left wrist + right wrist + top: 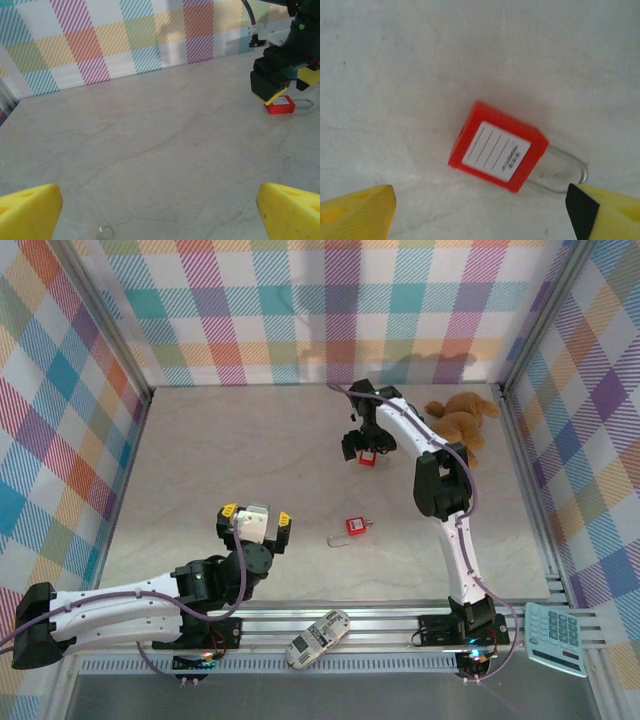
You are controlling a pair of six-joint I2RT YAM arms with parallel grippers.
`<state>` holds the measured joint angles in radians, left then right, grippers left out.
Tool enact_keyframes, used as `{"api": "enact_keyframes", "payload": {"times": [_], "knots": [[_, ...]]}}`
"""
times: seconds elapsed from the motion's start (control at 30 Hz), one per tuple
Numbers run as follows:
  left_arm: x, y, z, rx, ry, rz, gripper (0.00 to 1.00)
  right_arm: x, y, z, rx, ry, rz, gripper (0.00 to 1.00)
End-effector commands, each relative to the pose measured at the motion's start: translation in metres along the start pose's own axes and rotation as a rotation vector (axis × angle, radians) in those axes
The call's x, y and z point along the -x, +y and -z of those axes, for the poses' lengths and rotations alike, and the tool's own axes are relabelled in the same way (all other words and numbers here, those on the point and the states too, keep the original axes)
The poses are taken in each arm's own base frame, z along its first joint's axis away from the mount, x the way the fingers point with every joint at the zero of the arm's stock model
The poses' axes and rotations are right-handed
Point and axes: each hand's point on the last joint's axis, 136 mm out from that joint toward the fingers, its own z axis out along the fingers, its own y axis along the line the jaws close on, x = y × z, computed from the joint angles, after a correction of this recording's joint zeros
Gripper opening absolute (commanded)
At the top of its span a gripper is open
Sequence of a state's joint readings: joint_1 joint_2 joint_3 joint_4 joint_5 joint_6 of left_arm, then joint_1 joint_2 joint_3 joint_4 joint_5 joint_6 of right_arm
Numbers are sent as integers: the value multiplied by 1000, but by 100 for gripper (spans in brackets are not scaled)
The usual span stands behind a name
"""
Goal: Unlock with the key
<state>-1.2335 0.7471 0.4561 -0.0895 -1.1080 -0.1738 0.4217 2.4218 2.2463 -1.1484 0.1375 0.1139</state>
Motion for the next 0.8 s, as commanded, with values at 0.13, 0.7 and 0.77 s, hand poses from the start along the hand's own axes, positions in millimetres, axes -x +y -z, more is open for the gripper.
{"api": "enact_keyframes", "payload": {"times": [0.13, 0.7, 0.77], "knots": [[8, 7, 4, -11, -17, 76, 99, -13, -6, -11, 85, 131, -28, 87], [19, -8, 2, -51, -13, 29, 98, -16, 39, 3, 400, 184, -53, 70], [23, -15, 2, -82, -20, 20, 98, -14, 47, 6, 447, 183, -64, 70]]}}
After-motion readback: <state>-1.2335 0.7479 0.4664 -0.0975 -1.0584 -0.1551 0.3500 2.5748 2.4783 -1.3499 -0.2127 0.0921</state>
